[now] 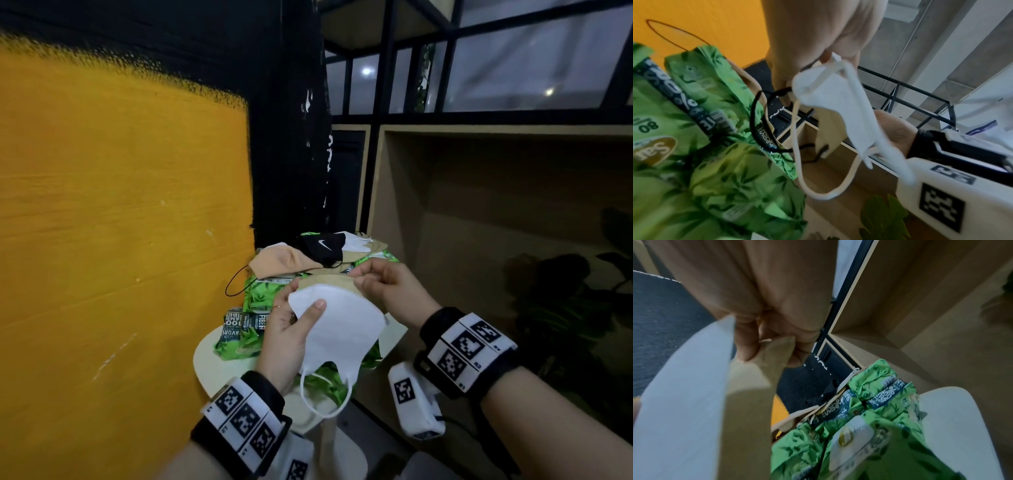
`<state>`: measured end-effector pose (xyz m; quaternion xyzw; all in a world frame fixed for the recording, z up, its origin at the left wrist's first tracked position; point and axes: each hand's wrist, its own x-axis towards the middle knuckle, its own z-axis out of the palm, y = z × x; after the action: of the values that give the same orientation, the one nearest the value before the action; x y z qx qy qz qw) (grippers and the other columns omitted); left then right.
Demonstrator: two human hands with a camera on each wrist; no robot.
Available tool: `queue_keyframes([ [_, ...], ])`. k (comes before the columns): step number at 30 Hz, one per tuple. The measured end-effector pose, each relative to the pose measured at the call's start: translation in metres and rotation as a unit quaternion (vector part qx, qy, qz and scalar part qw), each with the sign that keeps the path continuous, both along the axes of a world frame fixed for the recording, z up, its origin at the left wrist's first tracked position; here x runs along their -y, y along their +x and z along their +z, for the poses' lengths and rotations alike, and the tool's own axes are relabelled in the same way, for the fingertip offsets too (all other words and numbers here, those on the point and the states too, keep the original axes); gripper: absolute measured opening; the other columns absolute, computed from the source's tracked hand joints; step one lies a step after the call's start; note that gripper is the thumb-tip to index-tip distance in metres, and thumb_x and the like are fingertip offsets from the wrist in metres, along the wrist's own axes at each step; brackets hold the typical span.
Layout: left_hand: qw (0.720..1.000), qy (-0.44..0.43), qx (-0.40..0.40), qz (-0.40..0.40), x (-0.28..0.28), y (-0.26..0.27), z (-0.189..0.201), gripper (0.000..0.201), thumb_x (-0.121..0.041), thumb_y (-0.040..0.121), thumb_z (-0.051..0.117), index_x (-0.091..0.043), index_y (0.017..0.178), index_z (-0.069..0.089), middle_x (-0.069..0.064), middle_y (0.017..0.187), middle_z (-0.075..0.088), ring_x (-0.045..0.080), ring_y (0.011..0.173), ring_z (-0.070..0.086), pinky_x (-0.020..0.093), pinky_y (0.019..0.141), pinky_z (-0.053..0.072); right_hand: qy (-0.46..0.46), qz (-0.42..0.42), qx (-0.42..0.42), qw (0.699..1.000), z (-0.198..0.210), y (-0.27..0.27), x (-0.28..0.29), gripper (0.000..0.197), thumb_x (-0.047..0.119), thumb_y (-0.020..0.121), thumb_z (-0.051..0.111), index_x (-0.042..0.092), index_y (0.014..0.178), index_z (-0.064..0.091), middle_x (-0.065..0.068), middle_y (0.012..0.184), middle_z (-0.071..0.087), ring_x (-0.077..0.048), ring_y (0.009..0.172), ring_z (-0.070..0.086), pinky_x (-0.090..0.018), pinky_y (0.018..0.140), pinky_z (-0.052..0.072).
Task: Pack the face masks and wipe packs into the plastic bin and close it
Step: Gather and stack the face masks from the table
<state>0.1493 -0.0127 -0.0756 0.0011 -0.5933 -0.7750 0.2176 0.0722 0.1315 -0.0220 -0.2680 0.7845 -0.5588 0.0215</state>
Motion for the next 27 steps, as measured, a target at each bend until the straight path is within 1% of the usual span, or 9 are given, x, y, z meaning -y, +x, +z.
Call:
queue_keyframes([
  [2,1.000,-0.012,-0.005,-0.008,0.002,-0.002,-0.005,0.014,-0.011,0.089,0.059,-0.011,0.100,0.067,0.014,0.112,0.069,0.026,0.101,0.067,0.029,0.081,0.057,-0.018,0.021,0.021,0.999,-0.005,-0.002,0.008,0.020,0.001,0.093,0.048,0.014,0.081,0.058,-0.016,0.078,0.049,-0.023,0.066,0.044,-0.022,0.055,0.038],
  [5,1.000,0.002,-0.006,-0.005,0.009,-0.009,-0.011,0.014,-0.007,0.089,0.058,-0.006,0.089,0.071,0.009,0.089,0.077,0.018,0.082,0.072,0.024,0.067,0.057,-0.007,0.036,0.018,0.999,-0.007,-0.011,0.021,0.022,0.005,0.094,0.047,0.015,0.079,0.058,-0.015,0.075,0.050,-0.020,0.057,0.044,-0.018,0.047,0.039],
  [10,0.999,0.053,-0.006,0.009,0.024,-0.026,-0.012,0.017,-0.004,0.086,0.060,0.004,0.096,0.070,0.017,0.094,0.075,0.030,0.087,0.072,0.039,0.076,0.059,0.021,-0.032,-0.014,0.999,0.012,-0.059,0.025,0.024,0.006,0.092,0.052,0.018,0.072,0.059,-0.002,0.072,0.065,-0.005,0.058,0.057,-0.012,0.056,0.046],
  [14,0.997,0.067,-0.021,0.029,0.030,-0.038,-0.014,0.013,-0.001,0.084,0.061,0.000,0.091,0.072,0.015,0.089,0.076,0.027,0.080,0.074,0.036,0.070,0.061,0.148,-0.163,-0.055,0.974,0.024,-0.119,0.015,0.017,0.013,0.090,0.055,0.016,0.078,0.066,-0.004,0.086,0.068,-0.018,0.076,0.059,-0.026,0.068,0.046],
  [17,0.995,0.070,-0.033,0.056,0.031,-0.048,-0.014,0.015,-0.001,0.084,0.061,0.004,0.094,0.070,0.017,0.088,0.076,0.029,0.081,0.074,0.038,0.069,0.061,0.255,-0.203,-0.084,0.941,0.022,-0.152,0.018,0.020,0.019,0.091,0.055,0.004,0.097,0.067,-0.010,0.097,0.063,-0.022,0.087,0.055,-0.024,0.073,0.038],
  [19,0.994,0.068,-0.037,0.076,0.032,-0.055,-0.013,0.015,-0.001,0.084,0.061,0.003,0.094,0.070,0.016,0.088,0.076,0.029,0.082,0.074,0.038,0.070,0.060,0.313,-0.211,-0.089,0.922,0.016,-0.168,0.022,0.021,0.017,0.090,0.055,0.003,0.100,0.066,-0.015,0.107,0.065,-0.027,0.097,0.059,-0.027,0.078,0.044],
  [23,0.991,0.066,-0.055,0.101,0.031,-0.069,-0.011,0.014,0.003,0.084,0.060,-0.004,0.094,0.069,0.010,0.088,0.077,0.020,0.079,0.073,0.027,0.066,0.060,0.399,-0.216,-0.087,0.887,-0.004,-0.193,0.026,0.033,0.027,0.090,0.055,0.005,0.113,0.062,-0.016,0.119,0.062,-0.031,0.113,0.056,-0.034,0.093,0.044],
  [25,0.991,0.060,-0.070,0.097,0.027,-0.075,-0.009,0.019,0.007,0.084,0.058,-0.009,0.093,0.064,-0.006,0.069,0.075,0.006,0.065,0.069,0.013,0.057,0.054,0.408,-0.228,-0.085,0.880,-0.011,-0.201,0.026,0.042,0.037,0.091,0.052,0.004,0.114,0.062,-0.018,0.117,0.062,-0.032,0.110,0.057,-0.036,0.092,0.046],
  [27,0.990,0.057,-0.075,0.101,0.025,-0.080,-0.008,0.027,0.010,0.085,0.056,-0.016,0.094,0.060,-0.014,0.055,0.065,-0.003,0.053,0.061,0.007,0.052,0.048,0.390,-0.252,-0.081,0.882,-0.015,-0.206,0.027,0.044,0.043,0.087,0.056,0.004,0.107,0.065,-0.019,0.111,0.063,-0.033,0.103,0.059,-0.037,0.089,0.049],
])
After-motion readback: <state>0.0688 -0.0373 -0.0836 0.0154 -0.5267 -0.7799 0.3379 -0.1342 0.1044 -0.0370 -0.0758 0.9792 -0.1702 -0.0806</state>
